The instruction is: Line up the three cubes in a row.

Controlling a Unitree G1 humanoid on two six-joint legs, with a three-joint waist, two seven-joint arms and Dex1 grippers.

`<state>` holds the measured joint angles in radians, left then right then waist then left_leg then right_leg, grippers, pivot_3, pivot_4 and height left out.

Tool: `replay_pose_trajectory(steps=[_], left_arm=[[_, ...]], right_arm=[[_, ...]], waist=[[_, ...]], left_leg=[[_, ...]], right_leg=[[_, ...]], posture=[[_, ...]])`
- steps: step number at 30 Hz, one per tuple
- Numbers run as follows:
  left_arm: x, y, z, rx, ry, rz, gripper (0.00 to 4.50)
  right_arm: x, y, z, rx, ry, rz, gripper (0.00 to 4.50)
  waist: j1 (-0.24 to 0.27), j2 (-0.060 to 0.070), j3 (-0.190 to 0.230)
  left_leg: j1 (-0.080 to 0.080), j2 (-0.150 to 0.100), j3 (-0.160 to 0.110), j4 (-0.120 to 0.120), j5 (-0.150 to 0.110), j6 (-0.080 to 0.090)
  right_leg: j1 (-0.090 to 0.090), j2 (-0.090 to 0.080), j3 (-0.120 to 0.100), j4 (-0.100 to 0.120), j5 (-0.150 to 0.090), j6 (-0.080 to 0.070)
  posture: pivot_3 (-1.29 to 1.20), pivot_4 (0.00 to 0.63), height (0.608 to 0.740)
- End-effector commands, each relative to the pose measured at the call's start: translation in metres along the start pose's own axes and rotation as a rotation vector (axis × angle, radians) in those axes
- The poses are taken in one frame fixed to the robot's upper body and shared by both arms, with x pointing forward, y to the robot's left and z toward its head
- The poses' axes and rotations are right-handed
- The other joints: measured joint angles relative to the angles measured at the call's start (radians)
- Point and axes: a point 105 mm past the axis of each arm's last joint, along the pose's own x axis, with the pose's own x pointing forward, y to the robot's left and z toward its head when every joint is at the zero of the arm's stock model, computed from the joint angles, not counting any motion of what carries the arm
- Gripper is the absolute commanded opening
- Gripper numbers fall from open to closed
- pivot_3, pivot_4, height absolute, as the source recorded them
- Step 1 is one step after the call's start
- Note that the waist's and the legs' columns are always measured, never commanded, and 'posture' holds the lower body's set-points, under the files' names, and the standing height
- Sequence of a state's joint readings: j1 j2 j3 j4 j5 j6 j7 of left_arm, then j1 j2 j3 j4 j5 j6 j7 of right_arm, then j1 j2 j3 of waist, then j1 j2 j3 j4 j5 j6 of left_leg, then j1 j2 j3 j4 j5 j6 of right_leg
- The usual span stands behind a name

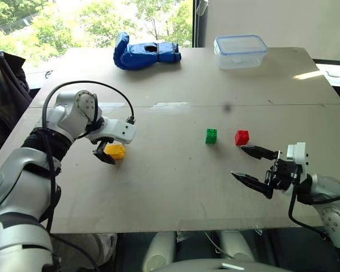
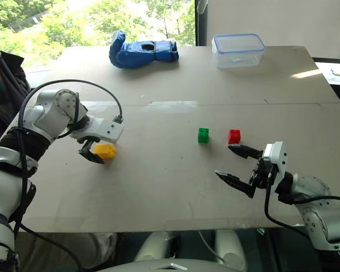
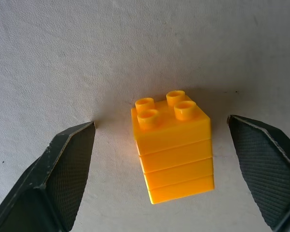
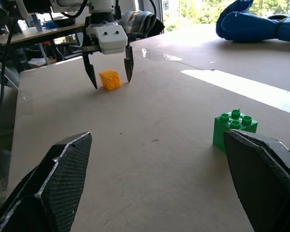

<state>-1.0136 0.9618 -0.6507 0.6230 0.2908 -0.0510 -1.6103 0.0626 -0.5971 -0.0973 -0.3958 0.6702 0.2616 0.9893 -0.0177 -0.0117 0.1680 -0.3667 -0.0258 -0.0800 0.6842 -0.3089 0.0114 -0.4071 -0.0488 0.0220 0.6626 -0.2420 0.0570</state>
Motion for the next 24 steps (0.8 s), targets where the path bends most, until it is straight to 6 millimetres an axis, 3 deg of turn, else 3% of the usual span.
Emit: replay_pose_trajectory(steps=[1,12,15,20,24], left_arm=[[-0.0037,-0.0032,-0.0043,-0.011,0.024,0.007,4.47],[-0.0021,-0.0074,-0.0053,-0.027,0.032,0.000,4.47],[-0.0025,-0.0074,-0.0058,-0.026,0.036,0.001,3.63],[-0.0040,-0.0076,-0.0074,-0.020,0.048,0.003,1.47],[-0.0091,-0.0037,0.0011,0.001,-0.009,0.035,1.30]], right_arm=[[0.0034,0.0100,0.0176,-0.019,-0.057,0.072,4.50],[0.0082,0.0164,0.0152,-0.096,-0.026,0.148,4.50],[0.0078,0.0160,0.0131,-0.105,-0.010,0.157,4.50],[0.0086,0.0116,0.0183,-0.109,-0.030,0.143,4.50],[0.0098,0.0089,0.0210,-0.110,-0.040,0.135,4.50]], waist=[[0.000,0.000,0.000],[-0.001,0.000,0.000],[-0.001,0.000,0.000],[-0.001,0.000,0.000],[0.000,0.000,0.000]], left_leg=[[0.000,0.000,0.000,0.000,0.000,0.000],[0.000,0.000,0.000,0.000,0.000,0.000],[0.000,0.000,0.000,0.000,0.000,0.000],[0.000,0.000,0.000,0.000,0.000,0.000],[0.000,0.000,0.000,0.000,0.000,0.000]], right_leg=[[0.000,0.000,0.000,0.000,0.000,0.000],[0.000,0.000,0.000,0.000,0.000,0.000],[0.000,0.000,0.000,0.000,0.000,0.000],[0.000,0.000,0.000,0.000,0.000,0.000],[0.000,0.000,0.000,0.000,0.000,0.000]], posture=[[0.00,0.150,0.740],[0.00,0.150,0.740],[0.00,0.150,0.740],[0.00,0.150,0.740],[0.00,0.150,0.740]])
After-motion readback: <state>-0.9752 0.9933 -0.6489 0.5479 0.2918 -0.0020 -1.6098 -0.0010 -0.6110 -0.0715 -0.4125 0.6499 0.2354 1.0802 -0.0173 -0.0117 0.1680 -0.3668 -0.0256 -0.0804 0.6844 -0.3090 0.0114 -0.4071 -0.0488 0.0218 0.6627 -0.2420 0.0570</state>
